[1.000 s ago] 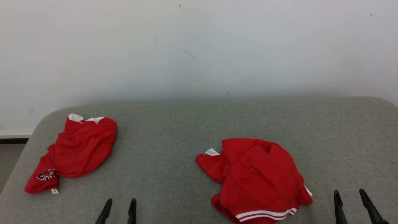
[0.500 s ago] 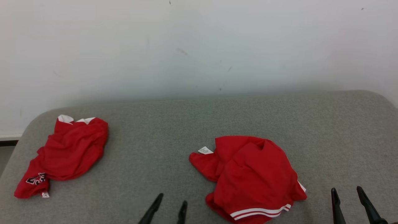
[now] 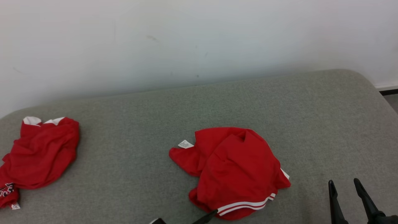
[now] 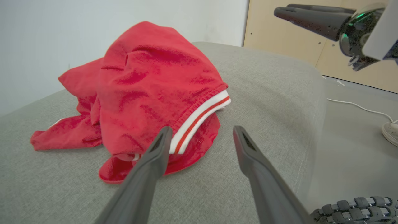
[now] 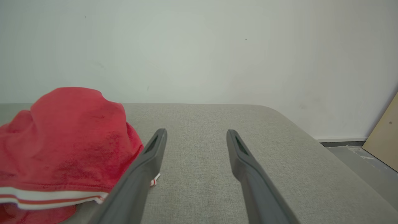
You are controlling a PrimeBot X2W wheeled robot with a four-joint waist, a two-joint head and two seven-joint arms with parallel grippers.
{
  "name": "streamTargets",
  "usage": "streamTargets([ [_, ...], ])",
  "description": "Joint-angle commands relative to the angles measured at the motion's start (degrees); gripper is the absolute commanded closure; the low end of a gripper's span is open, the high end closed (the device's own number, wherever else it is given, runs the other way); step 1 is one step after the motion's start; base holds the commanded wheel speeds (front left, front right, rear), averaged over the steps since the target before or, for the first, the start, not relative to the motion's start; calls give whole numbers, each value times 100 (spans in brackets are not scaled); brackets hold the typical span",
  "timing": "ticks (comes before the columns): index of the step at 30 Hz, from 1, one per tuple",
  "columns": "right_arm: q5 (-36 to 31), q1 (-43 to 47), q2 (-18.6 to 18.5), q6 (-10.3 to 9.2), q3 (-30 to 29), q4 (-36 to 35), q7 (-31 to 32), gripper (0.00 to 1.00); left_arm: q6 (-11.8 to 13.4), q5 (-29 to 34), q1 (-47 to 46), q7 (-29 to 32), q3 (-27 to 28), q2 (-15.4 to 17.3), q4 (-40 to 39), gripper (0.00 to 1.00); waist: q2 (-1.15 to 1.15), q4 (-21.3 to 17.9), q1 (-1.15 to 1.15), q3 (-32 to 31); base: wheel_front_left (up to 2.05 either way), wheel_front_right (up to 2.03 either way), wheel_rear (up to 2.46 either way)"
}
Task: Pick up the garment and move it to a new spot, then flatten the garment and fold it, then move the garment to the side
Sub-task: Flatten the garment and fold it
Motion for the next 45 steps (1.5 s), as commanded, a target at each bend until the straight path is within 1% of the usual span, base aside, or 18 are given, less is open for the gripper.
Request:
streamTargets([
  [1,2,-34,-13,-14,-31,-2,5,0,46,127,-147,-3,-39,-3,129,0,0,-126,0,119,0,0,0],
  [5,13,-76,-11,-14,-66,-37,5,0,217,221,-408,-3,-92,-13,430,0,0,-244,0,258,0,0,0],
  [11,166,-147,-12,-14,-71,-39,5,0,444,341,-754,-3,-149,88,855,0,0,-329,0,425,0,0,0],
  [16,275,-229,-12,-14,-17,-31,5,0,504,343,-1005,-3,-264,105,1168,0,0,-367,0,519,0,0,0],
  [22,306,-241,-12,-14,23,-7,5,0,656,304,-1210,-3,-349,90,1285,0,0,-391,0,580,0,0,0],
  [29,288,-293,-12,-14,19,-32,5,0,742,261,-1349,-3,-484,93,1424,0,0,-421,0,676,0,0,0],
  [30,284,-306,-12,-13,11,-44,5,0,762,235,-1376,-3,-489,90,1445,35,0,-423,0,694,0,0,0],
  [31,273,-313,-12,-14,5,-50,5,0,779,224,-1399,-3,-497,89,1462,58,0,-424,0,709,0,0,0],
  [32,258,-317,-12,-14,2,-54,5,0,790,211,-1427,-3,-498,93,1479,69,0,-425,0,727,0,0,0],
  [33,250,-323,-12,-14,0,-60,5,0,813,194,-1457,-3,-500,98,1487,72,0,-426,0,751,0,0,0],
  [34,245,-328,-12,-14,-3,-63,5,0,831,179,-1476,-3,-512,104,1501,78,0,-424,0,767,0,0,0],
  [36,238,-337,-12,-14,-3,-67,5,0,857,164,-1525,-3,-528,111,1523,82,0,-420,0,808,0,0,0],
  [37,234,-342,-12,-14,-1,-69,5,0,868,147,-1550,-3,-530,105,1531,89,0,-417,0,825,0,0,0],
  [38,232,-343,-12,-14,-2,-73,5,0,867,89,-1567,-3,-516,84,1511,100,0,-412,0,839,0,0,0],
  [42,206,-331,-12,-14,-19,-74,5,0,871,-107,-1592,-3,-403,21,1258,100,0,-372,0,845,0,0,0],
  [45,171,-263,-12,-14,-30,-47,5,0,784,-373,-1481,-3,-268,-18,927,100,0,-316,0,776,0,0,0],
])
